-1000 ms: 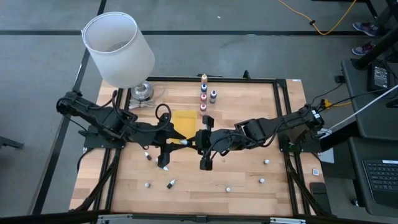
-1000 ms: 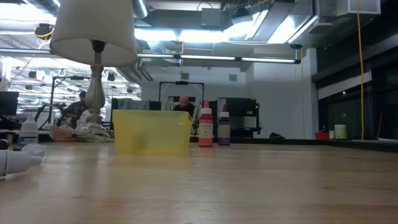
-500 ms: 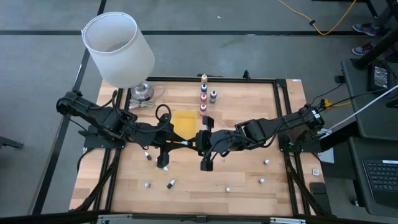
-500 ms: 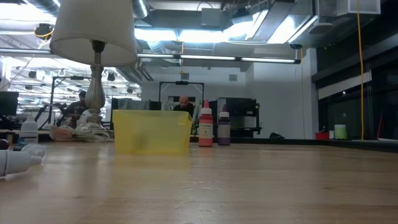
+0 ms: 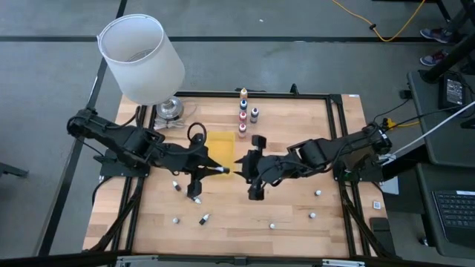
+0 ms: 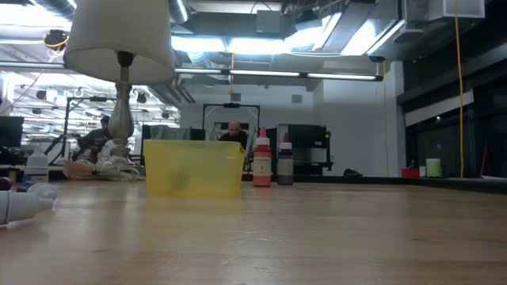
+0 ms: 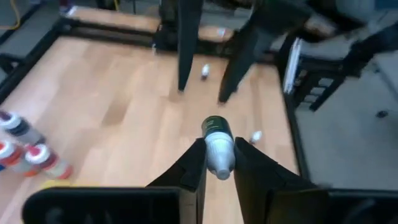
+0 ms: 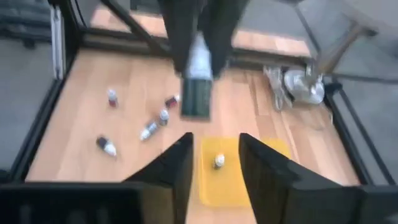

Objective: Pick & Place food coloring
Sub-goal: Put the small dark green bottle into the yellow bin

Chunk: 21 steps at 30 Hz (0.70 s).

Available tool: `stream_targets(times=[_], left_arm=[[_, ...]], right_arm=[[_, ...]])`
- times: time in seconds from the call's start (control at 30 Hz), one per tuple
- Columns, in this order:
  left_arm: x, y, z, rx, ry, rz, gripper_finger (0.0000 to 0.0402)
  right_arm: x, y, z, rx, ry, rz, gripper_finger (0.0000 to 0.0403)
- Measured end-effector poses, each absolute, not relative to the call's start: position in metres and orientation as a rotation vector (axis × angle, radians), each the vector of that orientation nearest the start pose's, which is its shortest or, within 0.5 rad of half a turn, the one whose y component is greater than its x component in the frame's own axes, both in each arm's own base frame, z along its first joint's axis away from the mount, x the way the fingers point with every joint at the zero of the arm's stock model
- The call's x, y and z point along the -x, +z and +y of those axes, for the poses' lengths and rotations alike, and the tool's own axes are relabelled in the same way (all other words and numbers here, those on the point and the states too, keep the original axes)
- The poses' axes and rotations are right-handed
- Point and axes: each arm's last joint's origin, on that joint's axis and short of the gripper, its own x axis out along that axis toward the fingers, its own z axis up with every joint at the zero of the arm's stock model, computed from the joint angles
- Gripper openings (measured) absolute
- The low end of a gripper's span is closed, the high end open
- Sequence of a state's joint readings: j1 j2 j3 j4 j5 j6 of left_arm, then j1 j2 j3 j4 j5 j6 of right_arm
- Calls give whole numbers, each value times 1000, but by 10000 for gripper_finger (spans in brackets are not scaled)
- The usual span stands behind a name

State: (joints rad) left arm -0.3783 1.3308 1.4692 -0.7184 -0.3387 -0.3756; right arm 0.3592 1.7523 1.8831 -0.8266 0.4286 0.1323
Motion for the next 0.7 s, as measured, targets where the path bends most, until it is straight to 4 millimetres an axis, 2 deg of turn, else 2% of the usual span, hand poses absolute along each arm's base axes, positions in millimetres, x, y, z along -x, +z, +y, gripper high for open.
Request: stream_targets(times=[0.2, 0.33, 0.5, 0.7], left_arm=[[-255, 396, -86, 142, 86, 591, 55], [-257, 391, -73, 116, 148, 641, 54], [-274, 374, -55, 124, 208, 742, 54], [-304, 327, -37, 103, 317, 999, 54]], right_arm=[[-341, 382, 114, 9, -229, 799, 235], [-329, 373, 110, -36, -327, 917, 278], [-315, 369, 116, 17, -374, 1009, 291], [-301, 364, 125, 48, -417, 1076, 291]])
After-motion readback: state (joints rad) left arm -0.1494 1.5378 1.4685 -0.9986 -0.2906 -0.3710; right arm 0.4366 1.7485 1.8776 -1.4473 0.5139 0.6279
